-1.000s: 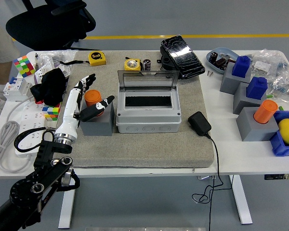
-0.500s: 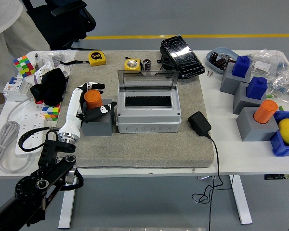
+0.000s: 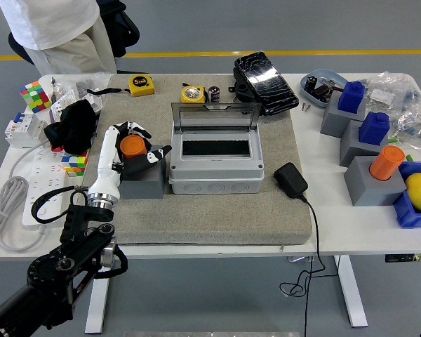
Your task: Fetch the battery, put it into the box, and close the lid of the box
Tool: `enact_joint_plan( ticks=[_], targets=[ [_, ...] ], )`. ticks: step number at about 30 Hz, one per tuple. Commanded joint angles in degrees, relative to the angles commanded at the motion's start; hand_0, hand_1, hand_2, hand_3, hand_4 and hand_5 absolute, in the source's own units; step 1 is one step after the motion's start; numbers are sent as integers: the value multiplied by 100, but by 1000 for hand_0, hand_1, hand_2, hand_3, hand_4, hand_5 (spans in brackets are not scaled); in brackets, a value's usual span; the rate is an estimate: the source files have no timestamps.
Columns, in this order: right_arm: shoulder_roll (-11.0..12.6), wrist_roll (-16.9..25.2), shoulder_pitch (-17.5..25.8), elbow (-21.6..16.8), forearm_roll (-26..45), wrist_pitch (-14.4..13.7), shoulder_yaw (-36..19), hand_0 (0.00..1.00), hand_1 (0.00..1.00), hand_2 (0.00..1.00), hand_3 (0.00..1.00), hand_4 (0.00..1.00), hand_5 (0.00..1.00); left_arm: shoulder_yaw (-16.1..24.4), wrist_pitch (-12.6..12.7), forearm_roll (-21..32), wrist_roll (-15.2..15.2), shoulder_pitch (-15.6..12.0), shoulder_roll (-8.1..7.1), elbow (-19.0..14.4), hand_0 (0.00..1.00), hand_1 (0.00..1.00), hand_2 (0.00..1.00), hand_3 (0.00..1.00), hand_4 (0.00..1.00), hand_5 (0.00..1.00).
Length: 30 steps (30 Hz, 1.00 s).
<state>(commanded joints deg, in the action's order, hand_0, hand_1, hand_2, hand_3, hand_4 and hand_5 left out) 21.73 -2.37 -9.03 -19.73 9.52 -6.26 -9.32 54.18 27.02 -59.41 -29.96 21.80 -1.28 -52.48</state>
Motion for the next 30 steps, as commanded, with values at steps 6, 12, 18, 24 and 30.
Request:
enact_joint_plan(
  ticks=[6,12,18,24,30],
  targets=[
    [5,51,7,1,18,-22,14,507,626,665,565,947,518,3,29,82,-133,88,61,31,220,153,172,237,884,2],
    [-2,94,7,0,14,-41,3,503,626,665,564,947,517,19,30,-110,-81,122,26,-155,209,140,164,239,878,2],
    [-10,117,21,3,17,-47,-12,501,622,662,563,946,517,42,-177,-1239,605,139,-179,-760,201,137,161,238,886,2],
    [-6,117,26,7,25,-49,-17,502,622,663,562,947,518,-213,-416,-2612,1750,394,-412,-1566,195,127,154,230,876,2],
    [-2,122,12,0,17,-57,-16,502,623,664,563,947,518,-785,-895,-4023,3167,1011,-488,-1930,184,121,145,237,901,2]
  ],
)
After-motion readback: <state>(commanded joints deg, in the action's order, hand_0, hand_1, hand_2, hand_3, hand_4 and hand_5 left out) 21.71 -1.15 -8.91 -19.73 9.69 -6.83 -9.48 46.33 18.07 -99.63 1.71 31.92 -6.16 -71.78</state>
